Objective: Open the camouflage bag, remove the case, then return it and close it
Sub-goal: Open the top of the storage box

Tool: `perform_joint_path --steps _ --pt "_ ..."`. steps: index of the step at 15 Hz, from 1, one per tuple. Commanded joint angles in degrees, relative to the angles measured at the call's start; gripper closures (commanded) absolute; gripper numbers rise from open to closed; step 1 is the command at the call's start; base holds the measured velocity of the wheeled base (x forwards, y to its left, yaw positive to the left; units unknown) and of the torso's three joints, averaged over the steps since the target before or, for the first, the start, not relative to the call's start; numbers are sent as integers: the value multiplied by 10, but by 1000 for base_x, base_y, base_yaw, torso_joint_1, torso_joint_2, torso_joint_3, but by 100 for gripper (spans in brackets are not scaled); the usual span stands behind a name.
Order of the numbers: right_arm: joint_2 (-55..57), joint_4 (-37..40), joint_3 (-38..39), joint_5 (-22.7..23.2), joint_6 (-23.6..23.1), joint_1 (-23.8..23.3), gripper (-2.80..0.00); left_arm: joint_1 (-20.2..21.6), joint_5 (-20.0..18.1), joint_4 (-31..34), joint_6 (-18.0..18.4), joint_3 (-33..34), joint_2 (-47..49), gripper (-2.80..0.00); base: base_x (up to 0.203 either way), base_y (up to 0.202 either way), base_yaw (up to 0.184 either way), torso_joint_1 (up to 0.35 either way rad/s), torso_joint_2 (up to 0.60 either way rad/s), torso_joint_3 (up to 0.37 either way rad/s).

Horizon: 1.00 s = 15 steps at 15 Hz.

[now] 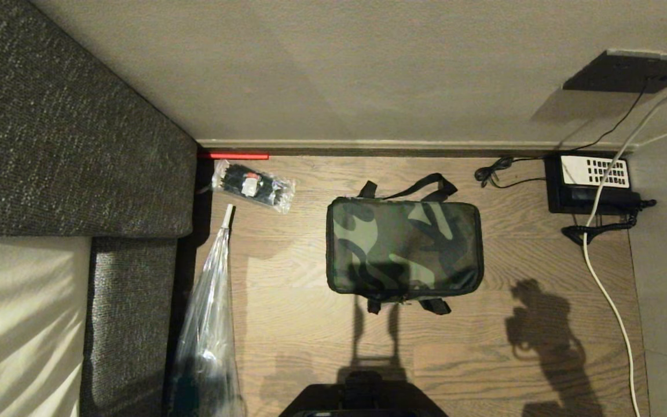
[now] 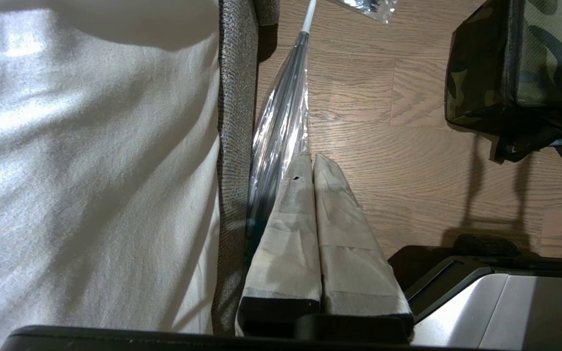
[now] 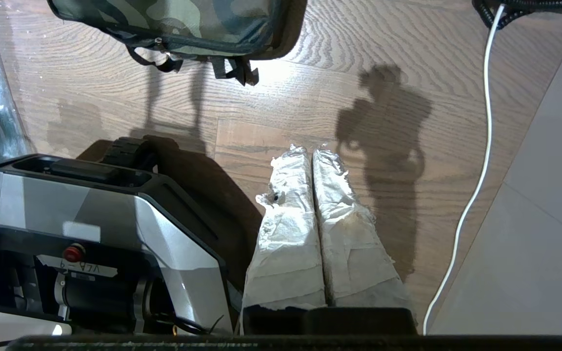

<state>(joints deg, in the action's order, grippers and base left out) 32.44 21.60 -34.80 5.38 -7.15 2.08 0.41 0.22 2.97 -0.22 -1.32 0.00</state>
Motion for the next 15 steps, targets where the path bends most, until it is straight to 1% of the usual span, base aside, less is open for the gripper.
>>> perform_joint_path --steps 1,15 --pt "1 1 0 1 -1 0 0 0 0 0 0 0 0 0 0 0 0 0 0 0" --pt "1 1 0 1 -1 0 0 0 0 0 0 0 0 0 0 0 0 0 0 0"
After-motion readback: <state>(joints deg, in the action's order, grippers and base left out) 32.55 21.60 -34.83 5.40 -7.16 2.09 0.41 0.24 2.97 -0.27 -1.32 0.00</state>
